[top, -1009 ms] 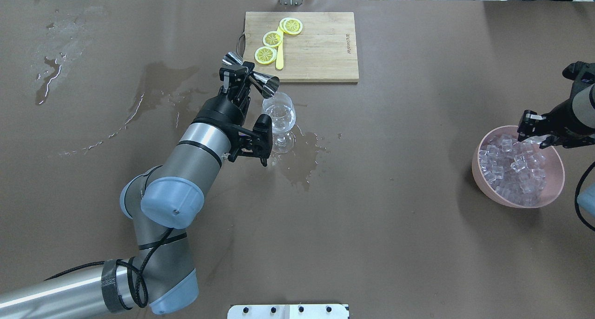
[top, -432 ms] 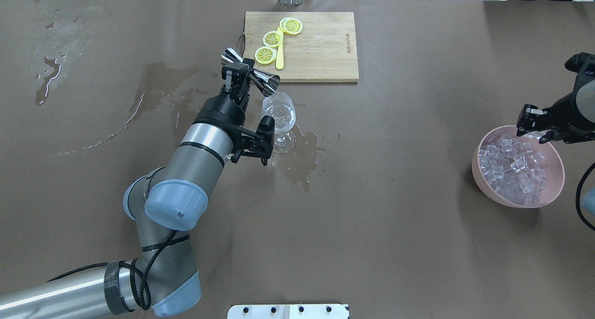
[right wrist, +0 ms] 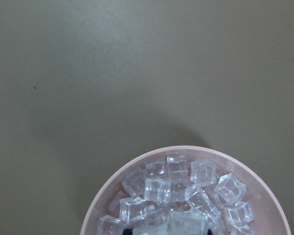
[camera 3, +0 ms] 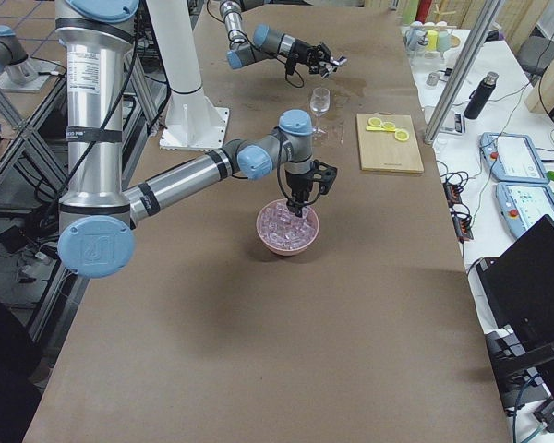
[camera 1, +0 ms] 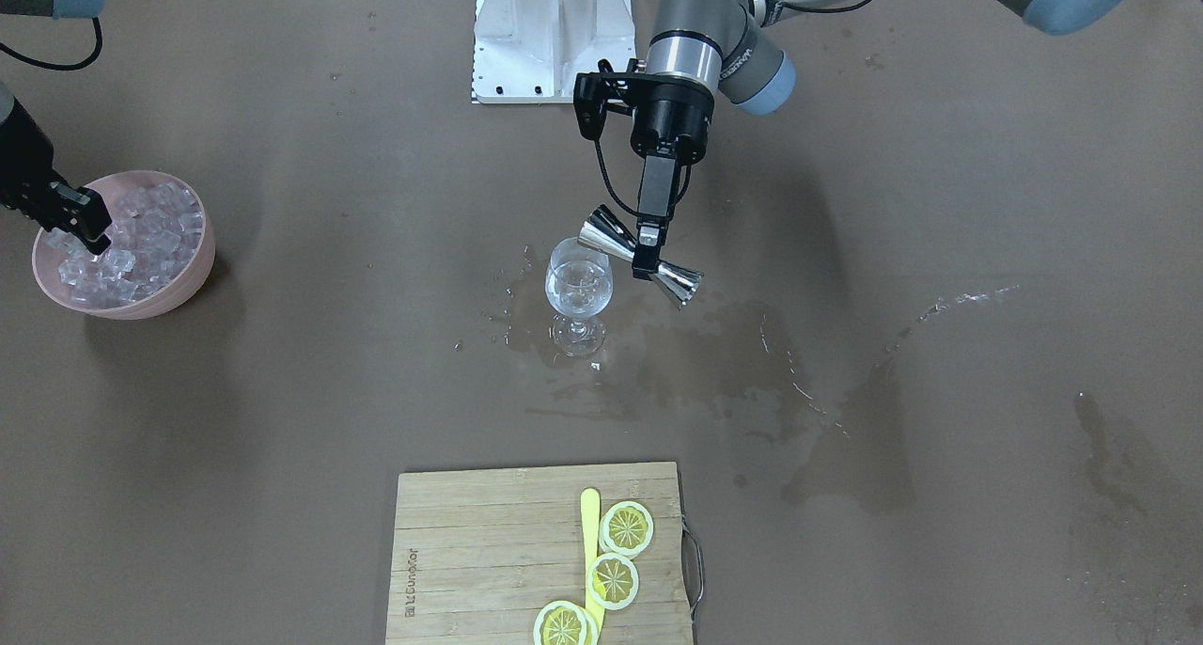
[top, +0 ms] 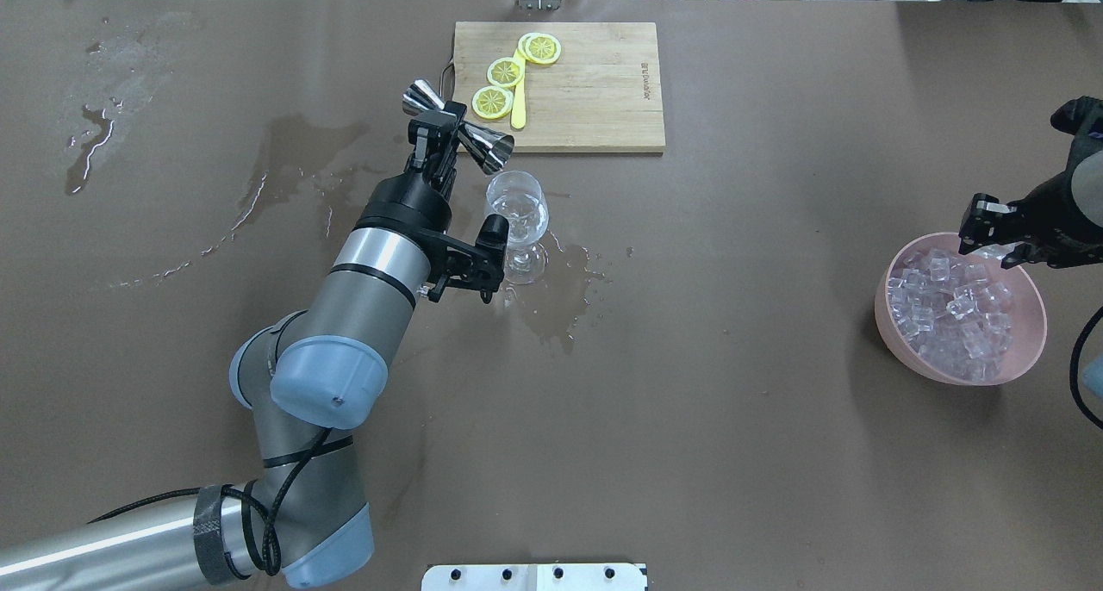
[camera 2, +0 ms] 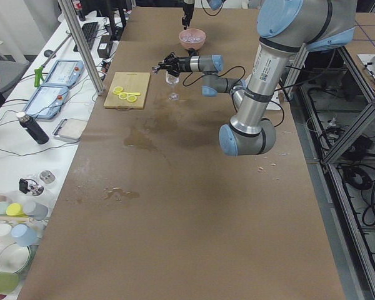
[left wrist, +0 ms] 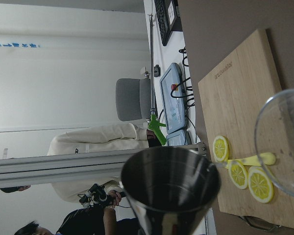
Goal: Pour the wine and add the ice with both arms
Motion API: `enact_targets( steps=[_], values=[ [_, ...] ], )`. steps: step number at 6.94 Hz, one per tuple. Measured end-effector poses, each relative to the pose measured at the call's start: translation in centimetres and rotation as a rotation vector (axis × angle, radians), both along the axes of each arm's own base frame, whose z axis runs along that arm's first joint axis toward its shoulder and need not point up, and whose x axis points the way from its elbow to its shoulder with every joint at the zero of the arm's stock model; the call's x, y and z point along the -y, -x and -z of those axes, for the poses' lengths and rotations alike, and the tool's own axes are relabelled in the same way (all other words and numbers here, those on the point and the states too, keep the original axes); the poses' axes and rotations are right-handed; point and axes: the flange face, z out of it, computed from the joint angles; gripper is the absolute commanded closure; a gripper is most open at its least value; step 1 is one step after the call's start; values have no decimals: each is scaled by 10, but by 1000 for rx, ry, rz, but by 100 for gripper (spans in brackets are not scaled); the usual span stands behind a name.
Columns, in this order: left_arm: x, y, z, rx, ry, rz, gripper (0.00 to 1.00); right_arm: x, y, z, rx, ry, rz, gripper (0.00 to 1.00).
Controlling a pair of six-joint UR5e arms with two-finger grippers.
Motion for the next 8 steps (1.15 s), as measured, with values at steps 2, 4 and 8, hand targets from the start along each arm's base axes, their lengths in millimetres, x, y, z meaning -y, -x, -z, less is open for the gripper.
enact_targets(
  steps=[2,4,8],
  values=[
    [-8,-1,4,41,-18,15,100,0,0,5,6,-7,0,83],
    [-12,-1,7,68,-30,18,100,0,-1,7,8,-10,-2,83],
    [-34,15,34,-42,-51,-18,100,0,-2,6,7,-7,-3,83]
  ],
)
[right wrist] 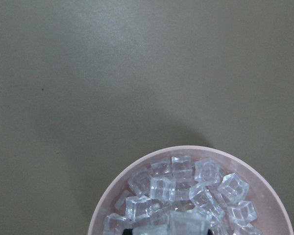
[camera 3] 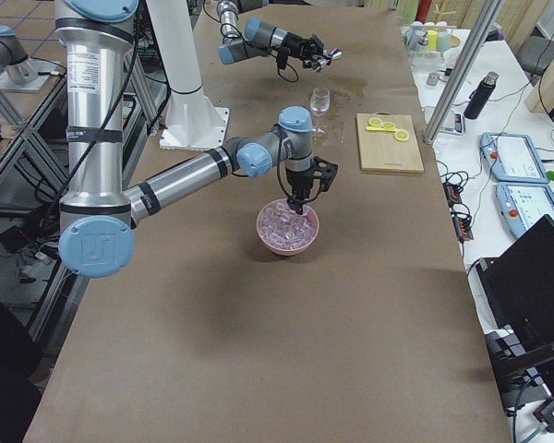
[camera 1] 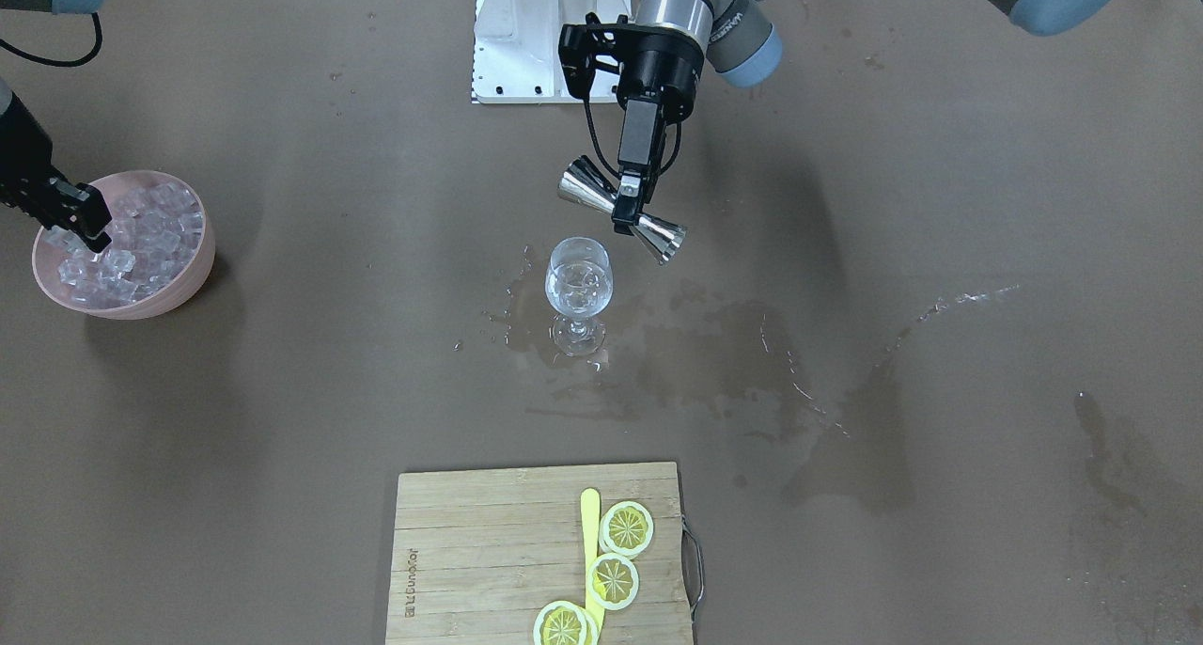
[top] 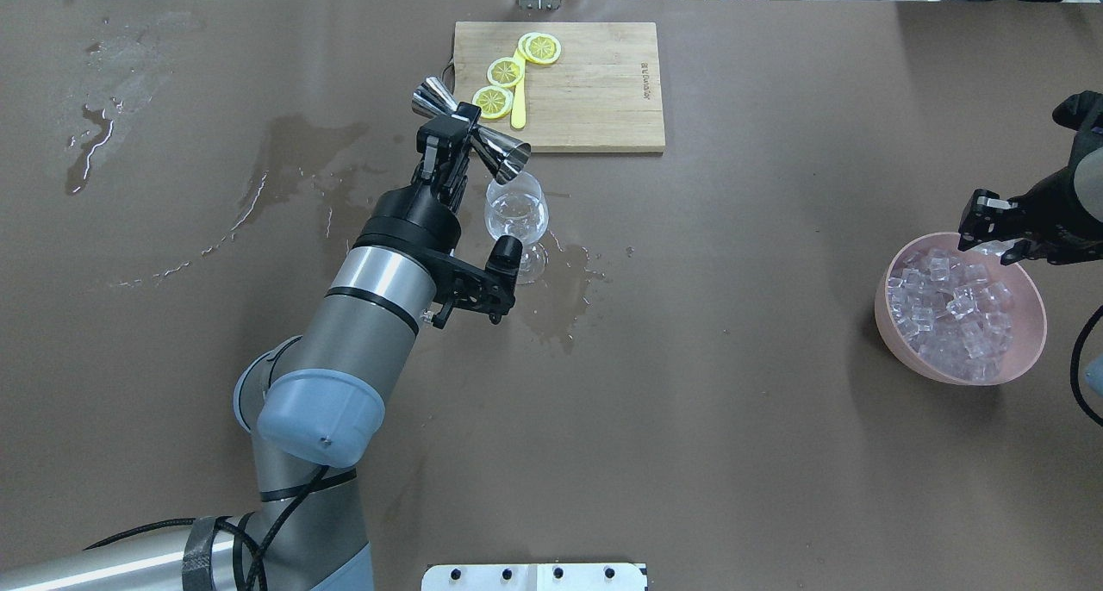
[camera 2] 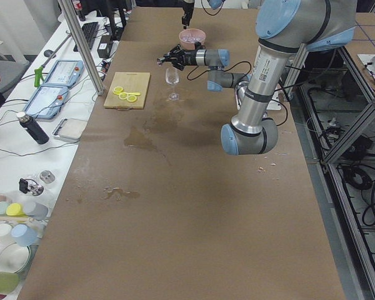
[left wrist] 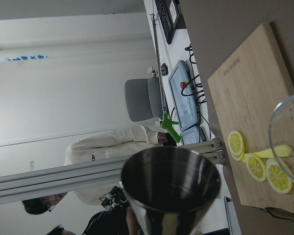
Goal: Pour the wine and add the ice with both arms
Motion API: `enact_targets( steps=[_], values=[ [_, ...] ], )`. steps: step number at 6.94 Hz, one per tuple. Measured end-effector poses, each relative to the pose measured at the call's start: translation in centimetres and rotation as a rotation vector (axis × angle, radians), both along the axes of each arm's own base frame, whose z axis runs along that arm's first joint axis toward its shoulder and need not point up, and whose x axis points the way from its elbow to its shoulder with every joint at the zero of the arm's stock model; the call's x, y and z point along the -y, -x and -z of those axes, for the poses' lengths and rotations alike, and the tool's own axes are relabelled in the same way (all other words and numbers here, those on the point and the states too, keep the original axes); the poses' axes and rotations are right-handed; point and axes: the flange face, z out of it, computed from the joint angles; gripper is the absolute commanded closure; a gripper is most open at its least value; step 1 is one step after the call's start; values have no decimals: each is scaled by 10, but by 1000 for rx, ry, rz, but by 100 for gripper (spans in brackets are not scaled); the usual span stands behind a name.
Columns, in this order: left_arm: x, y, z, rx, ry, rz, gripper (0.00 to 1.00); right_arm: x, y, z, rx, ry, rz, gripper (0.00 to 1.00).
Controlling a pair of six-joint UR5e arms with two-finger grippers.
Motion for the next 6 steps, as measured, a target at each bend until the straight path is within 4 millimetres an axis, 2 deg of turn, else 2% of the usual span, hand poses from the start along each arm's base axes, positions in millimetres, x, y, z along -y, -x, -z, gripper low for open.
enact_targets(
  steps=[2,6],
  values=[
    [-5,0,0,-166,49,-75,100,1,-3,2,3,-4,-5,83],
    [-3,-6,-34,-455,223,-221,100,2,-11,24,34,-3,-12,83]
  ],
)
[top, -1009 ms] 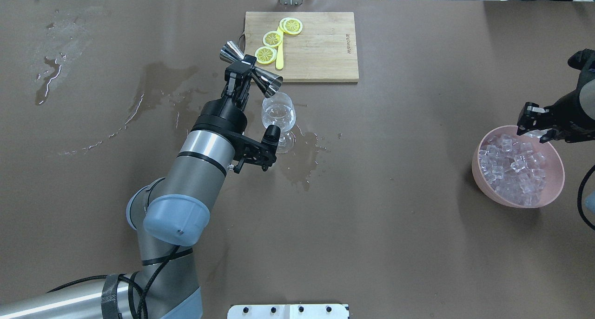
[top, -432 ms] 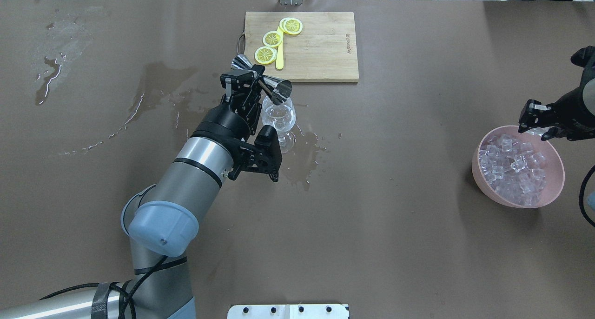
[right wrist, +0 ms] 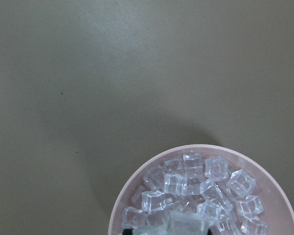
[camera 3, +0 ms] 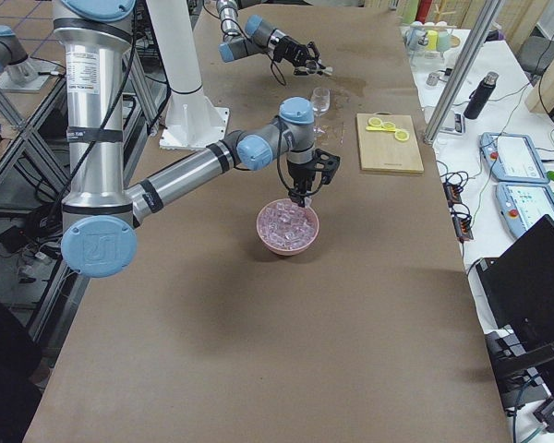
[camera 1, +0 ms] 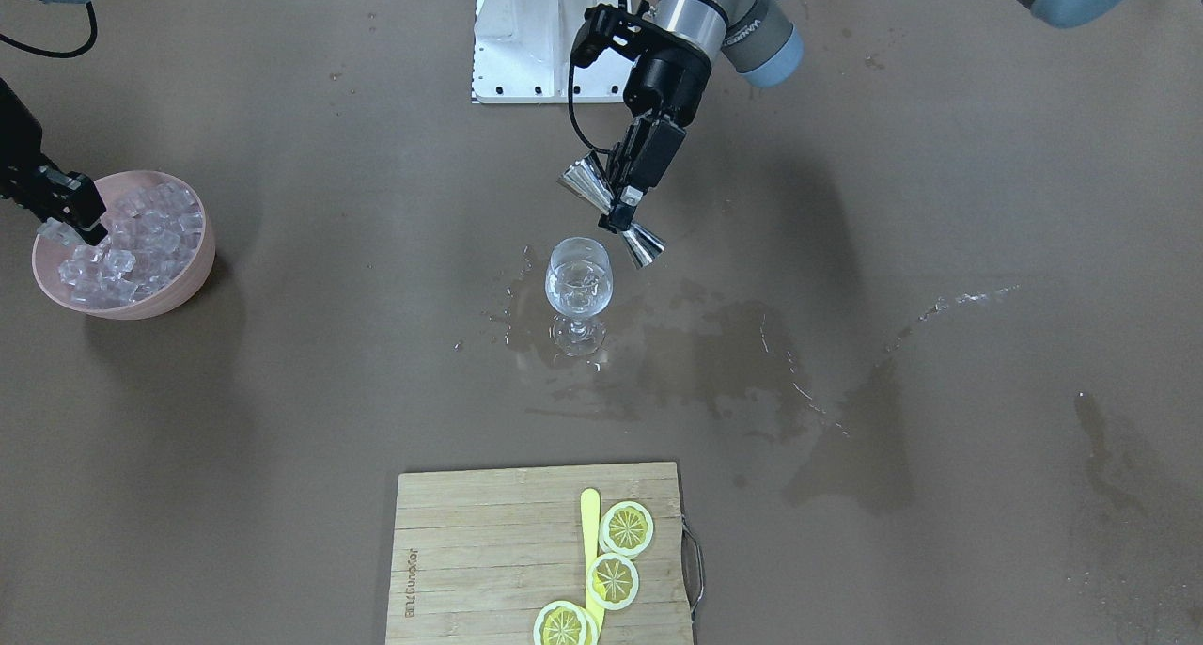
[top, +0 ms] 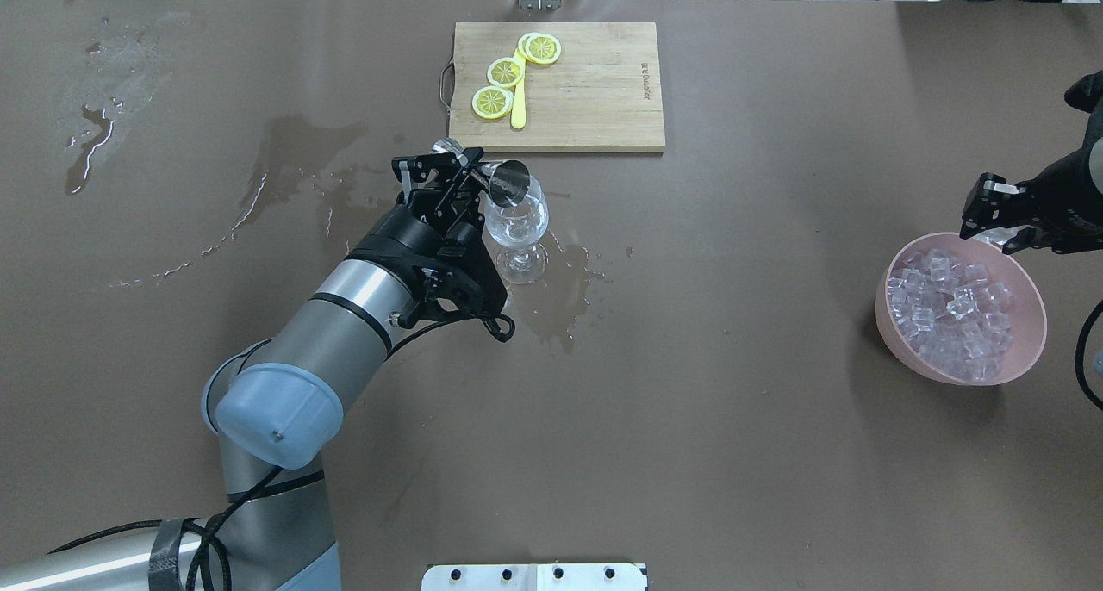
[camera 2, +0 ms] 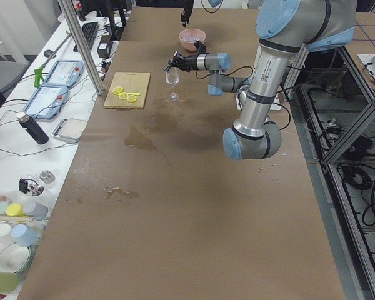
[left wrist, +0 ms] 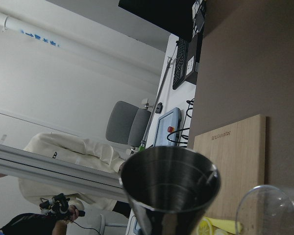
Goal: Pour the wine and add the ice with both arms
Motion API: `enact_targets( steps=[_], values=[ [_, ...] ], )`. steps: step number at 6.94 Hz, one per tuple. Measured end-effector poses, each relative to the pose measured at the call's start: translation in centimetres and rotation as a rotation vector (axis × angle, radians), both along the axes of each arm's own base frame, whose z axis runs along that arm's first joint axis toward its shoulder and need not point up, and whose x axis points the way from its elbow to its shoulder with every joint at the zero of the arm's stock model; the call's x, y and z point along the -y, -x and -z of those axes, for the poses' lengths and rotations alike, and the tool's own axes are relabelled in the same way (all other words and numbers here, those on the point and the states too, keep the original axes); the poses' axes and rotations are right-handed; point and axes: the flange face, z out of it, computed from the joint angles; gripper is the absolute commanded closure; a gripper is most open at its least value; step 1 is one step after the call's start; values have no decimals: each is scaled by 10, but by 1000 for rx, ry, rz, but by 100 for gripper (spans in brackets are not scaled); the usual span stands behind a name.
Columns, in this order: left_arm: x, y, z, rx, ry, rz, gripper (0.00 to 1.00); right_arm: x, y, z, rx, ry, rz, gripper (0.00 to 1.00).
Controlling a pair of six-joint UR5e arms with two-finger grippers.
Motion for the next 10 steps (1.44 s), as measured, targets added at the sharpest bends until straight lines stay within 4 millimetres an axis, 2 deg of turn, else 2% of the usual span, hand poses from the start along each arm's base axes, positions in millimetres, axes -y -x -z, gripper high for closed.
enact_targets(
  steps=[2,5,7,10],
  values=[
    [12,11,-21,-59,59,-46,100,-4,-3,12,8,-5,-4,83],
    [23,34,-55,-186,178,-112,100,-20,-8,45,43,-19,12,83],
    [31,54,-89,-339,323,-175,100,-21,6,64,55,-42,40,83],
    [71,114,-137,-494,529,-218,100,-11,44,115,55,-62,88,83]
  ],
)
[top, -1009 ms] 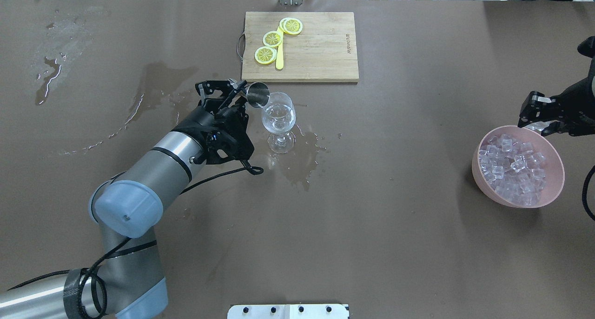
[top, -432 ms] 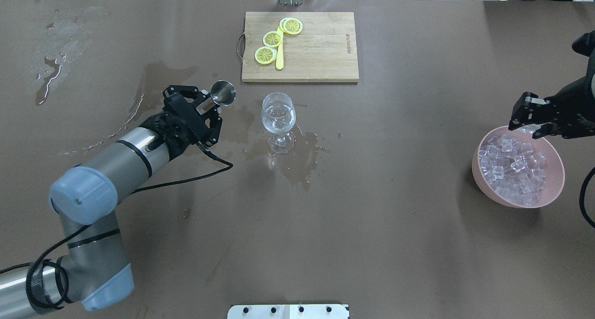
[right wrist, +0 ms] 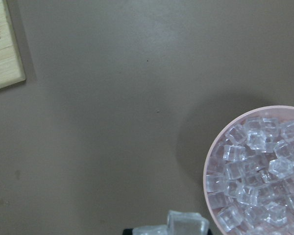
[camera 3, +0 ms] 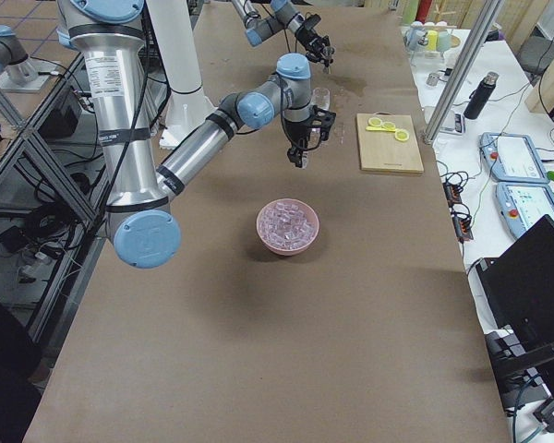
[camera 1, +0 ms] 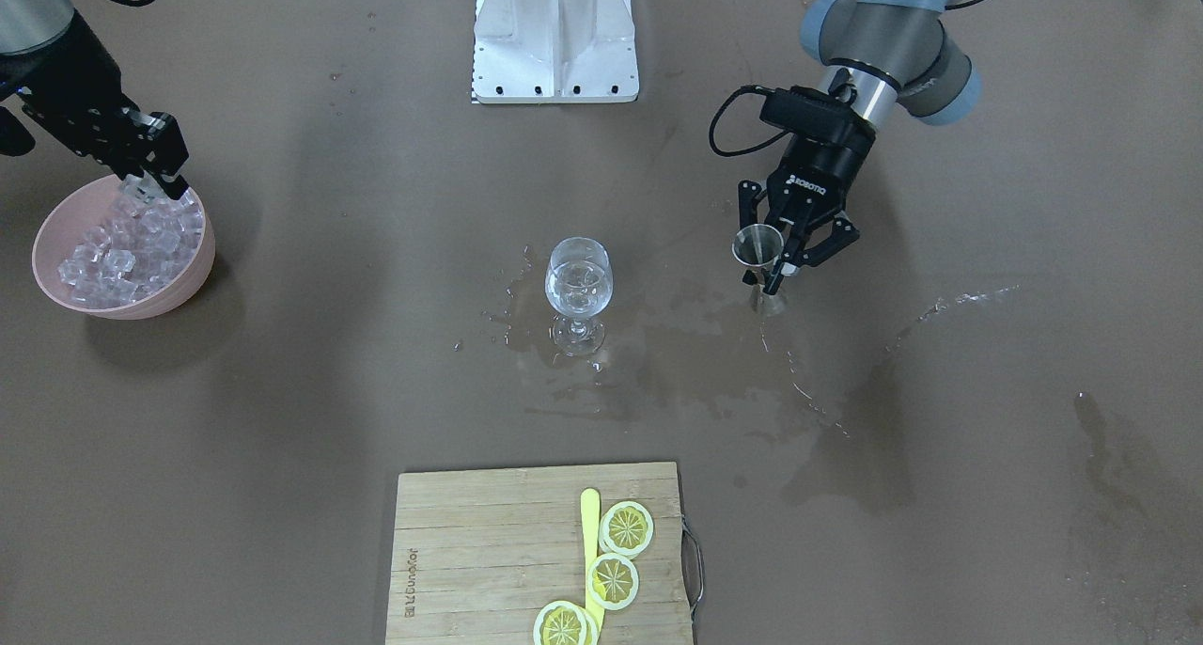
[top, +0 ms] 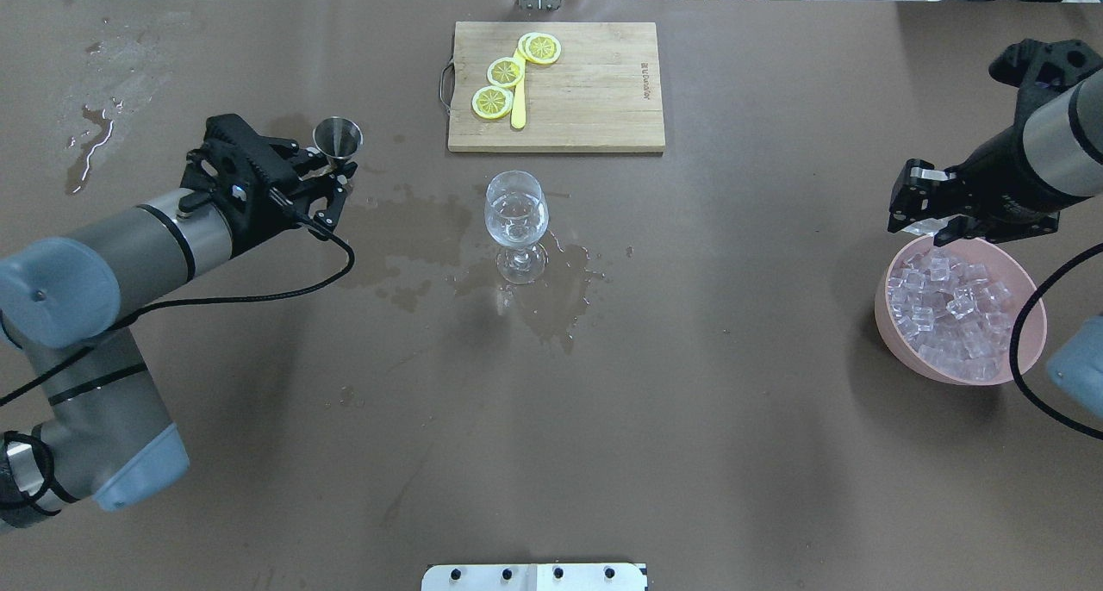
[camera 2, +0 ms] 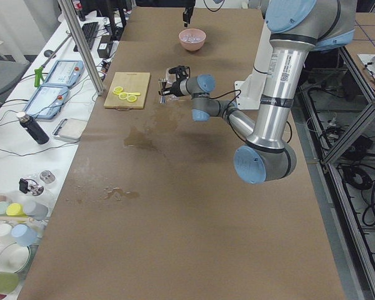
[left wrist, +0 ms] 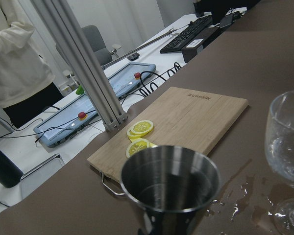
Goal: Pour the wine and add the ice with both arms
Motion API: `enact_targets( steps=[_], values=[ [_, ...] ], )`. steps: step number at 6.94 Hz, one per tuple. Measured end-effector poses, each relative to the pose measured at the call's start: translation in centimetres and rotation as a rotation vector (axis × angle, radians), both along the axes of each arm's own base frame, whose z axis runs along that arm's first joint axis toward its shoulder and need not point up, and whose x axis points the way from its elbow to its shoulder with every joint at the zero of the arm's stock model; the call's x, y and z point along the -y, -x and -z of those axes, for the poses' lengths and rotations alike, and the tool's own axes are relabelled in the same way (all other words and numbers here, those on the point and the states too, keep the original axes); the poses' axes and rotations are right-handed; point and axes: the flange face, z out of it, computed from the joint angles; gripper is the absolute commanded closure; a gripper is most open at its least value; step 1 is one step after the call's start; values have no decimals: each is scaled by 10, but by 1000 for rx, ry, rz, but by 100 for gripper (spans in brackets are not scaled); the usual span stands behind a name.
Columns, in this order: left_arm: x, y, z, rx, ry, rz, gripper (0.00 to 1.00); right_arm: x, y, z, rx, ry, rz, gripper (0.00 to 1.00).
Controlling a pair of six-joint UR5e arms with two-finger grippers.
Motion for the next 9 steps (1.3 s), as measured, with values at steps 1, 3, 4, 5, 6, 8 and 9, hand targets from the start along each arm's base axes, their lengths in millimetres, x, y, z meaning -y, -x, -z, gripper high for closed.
enact_targets(
  steps=[1,3,4,5,6,8,9],
  values=[
    [11,18,-11,-47,59,7,100,0,12,13,4,-8,19,83],
    [29,41,-39,-88,103,24,100,3,36,42,18,-20,54,83],
    [37,49,-66,-109,93,38,100,5,44,55,25,-23,64,83],
    [45,59,-95,-124,85,51,100,10,51,68,37,-29,72,83],
    [50,73,-113,-144,88,55,100,17,59,80,49,-35,78,83],
    [48,107,-142,-183,119,58,100,40,78,108,67,-50,81,83],
    [42,120,-163,-198,137,62,100,54,89,124,74,-58,80,83]
  ],
)
